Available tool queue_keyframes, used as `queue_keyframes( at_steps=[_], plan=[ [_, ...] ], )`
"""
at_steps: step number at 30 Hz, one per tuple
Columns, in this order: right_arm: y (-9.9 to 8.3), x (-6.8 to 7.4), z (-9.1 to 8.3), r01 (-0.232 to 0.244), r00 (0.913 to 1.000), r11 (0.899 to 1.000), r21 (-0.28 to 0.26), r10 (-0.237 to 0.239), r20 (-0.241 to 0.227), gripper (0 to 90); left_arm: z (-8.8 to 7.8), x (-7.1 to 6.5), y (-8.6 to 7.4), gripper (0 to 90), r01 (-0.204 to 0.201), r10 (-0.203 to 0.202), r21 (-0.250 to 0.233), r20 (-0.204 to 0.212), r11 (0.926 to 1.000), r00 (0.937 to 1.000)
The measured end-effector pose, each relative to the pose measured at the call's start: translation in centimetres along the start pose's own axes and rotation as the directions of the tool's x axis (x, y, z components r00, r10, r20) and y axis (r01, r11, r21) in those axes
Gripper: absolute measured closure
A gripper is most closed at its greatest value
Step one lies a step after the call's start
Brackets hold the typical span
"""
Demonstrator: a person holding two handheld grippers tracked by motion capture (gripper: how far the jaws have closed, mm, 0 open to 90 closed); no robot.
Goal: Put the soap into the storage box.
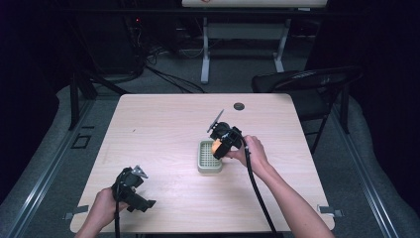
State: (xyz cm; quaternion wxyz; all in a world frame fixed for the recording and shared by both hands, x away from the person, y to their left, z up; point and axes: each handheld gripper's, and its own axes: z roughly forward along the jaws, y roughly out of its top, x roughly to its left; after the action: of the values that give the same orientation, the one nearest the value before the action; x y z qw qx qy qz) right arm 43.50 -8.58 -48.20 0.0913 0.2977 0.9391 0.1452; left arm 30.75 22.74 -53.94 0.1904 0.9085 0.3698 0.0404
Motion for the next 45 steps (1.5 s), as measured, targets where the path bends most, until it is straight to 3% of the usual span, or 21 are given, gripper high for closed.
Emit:
queue_keyframes(
  at_steps=[11,23,30,45],
  plan=[
    [1.5,0.7,2.1,0.010,0.9996,1.000,0.023,-0.010,-0.028,26.6,0.0,0.0,0.0,0.1,0.002,-0.002,0.001,0.002,1.0000,1.0000],
    [2.6,1.2,3.7,0.037,0.9993,0.998,0.059,-0.036,-0.012,26.5,0.2,0.0,-0.1,0.1,-0.002,0.002,0.010,0.000,1.0000,1.0000],
    [3.0,1.5,4.7,0.022,0.9994,0.997,0.072,-0.020,-0.029,26.5,0.1,0.1,-0.1,0.1,0.000,0.000,0.001,0.002,1.0000,1.0000],
    [3.3,2.0,5.8,0.035,0.9992,0.993,0.117,-0.037,0.017,25.7,0.1,0.0,0.0,0.1,-0.002,0.002,0.007,0.009,1.0000,1.0000]
  ],
)
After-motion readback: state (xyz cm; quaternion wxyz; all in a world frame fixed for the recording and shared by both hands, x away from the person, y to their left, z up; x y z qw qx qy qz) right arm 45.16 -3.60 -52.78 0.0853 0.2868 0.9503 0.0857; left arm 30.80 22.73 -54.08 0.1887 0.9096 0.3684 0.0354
